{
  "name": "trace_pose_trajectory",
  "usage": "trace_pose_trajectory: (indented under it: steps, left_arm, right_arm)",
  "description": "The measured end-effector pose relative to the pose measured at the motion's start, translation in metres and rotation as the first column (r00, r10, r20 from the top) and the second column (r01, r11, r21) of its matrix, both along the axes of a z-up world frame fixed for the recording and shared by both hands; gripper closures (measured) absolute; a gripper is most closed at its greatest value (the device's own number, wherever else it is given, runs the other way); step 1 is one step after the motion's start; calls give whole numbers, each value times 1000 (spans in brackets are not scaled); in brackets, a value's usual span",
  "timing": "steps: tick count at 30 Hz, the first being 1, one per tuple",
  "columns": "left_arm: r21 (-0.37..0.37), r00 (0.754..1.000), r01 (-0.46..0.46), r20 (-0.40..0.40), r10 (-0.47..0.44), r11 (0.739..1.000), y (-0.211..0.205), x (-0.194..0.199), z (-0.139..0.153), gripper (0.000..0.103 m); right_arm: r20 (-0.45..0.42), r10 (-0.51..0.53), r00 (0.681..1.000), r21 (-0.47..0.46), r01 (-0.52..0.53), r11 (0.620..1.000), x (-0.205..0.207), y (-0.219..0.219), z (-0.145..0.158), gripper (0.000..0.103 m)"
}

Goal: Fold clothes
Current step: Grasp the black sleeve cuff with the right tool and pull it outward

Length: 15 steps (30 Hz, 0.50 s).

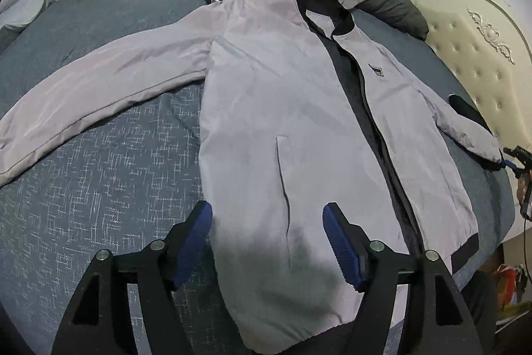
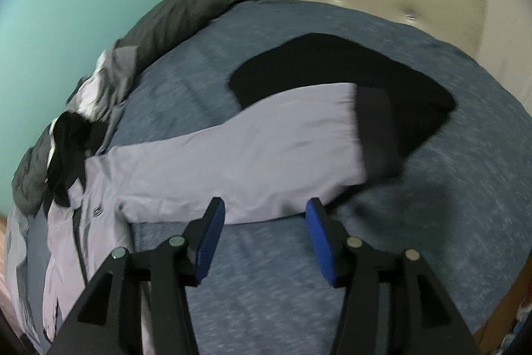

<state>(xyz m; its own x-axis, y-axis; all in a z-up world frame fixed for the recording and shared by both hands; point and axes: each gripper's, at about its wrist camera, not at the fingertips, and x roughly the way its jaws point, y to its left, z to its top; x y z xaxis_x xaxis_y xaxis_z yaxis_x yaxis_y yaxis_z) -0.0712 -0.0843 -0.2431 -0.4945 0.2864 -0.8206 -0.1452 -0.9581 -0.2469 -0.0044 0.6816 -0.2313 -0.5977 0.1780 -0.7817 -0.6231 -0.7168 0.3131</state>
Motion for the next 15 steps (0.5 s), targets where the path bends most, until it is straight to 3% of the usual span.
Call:
trace_pose_trajectory:
  steps: [2, 15]
  left_arm:
    - [-3, 1000, -7, -8, 7, 1000, 2, 0, 2, 19]
    - [-13, 1000, -30, 7, 30, 999, 9, -4, 7, 10]
  right_arm:
    - [-3, -27, 1000, 1, 27, 1000, 9, 11, -1, 50]
    - [-1, -153, 988, -88, 153, 984, 30, 63, -25, 45]
